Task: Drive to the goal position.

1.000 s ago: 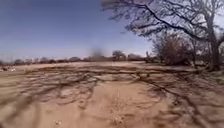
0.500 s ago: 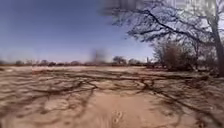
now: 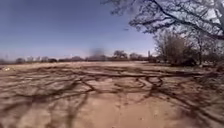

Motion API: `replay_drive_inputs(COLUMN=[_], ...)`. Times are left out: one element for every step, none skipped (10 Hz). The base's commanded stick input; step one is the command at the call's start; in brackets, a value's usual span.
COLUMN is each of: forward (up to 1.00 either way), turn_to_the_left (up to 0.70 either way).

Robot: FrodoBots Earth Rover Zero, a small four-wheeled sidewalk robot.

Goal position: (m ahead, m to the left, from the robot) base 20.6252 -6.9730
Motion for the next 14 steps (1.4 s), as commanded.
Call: replay_drive_inputs(forward=[1.0,1.0,1.0,1.0,1.0,1.0,1.0,1.0,1.0,1.0,1.0,1.0,1.0,1.0], turn_to_the_left=[0.0,0.0,0.0,0.0,0.0,0.0,0.0,0.0,0.0,0.0,0.0,0.0,0.0,0.0])
